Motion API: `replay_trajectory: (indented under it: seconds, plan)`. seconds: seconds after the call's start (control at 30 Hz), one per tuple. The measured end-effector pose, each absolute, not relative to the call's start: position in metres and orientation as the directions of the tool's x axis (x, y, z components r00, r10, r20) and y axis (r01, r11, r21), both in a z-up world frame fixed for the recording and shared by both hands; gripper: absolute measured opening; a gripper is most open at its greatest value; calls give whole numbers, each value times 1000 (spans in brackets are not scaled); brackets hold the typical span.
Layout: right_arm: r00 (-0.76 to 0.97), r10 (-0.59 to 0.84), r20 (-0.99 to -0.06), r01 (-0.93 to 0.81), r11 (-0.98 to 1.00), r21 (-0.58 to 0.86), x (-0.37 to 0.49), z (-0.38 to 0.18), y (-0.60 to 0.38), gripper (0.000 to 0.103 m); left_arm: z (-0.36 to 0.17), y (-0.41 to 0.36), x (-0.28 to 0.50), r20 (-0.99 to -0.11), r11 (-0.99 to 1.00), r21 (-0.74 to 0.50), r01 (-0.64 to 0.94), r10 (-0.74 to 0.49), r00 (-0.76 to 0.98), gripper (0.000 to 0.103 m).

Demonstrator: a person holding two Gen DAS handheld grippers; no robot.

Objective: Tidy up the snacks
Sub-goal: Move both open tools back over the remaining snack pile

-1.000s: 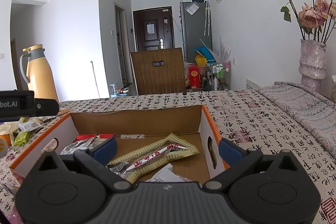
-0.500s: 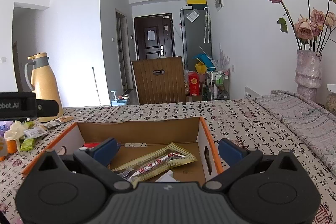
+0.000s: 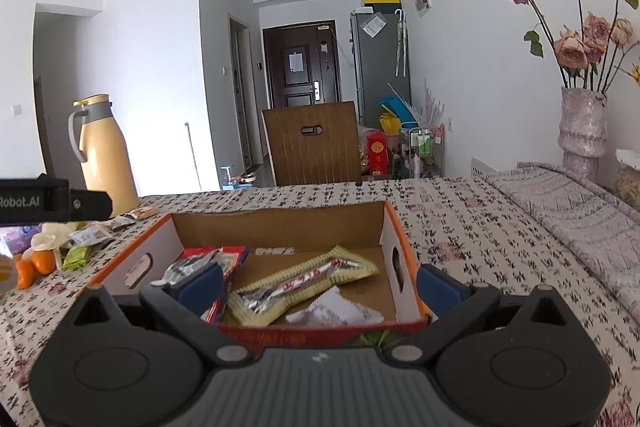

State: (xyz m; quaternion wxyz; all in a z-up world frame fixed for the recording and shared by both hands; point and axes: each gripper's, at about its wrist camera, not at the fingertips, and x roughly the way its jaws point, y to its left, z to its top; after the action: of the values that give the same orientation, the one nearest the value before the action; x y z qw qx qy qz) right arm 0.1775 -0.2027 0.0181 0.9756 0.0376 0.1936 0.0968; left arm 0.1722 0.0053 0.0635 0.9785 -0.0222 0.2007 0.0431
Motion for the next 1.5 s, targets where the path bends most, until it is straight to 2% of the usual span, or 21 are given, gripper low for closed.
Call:
replay_trajectory:
  seconds: [1.03,1.5]
  plan:
    - [884,227,-410,-197,974,115,82,-6,-211,103,28,21,73,-462,995,-65,-74,36,886,103]
    - [838,228,-495,-210,973,92,38,-27,-202,103,6,29,37,-504,994,-72,-79,32,863,103]
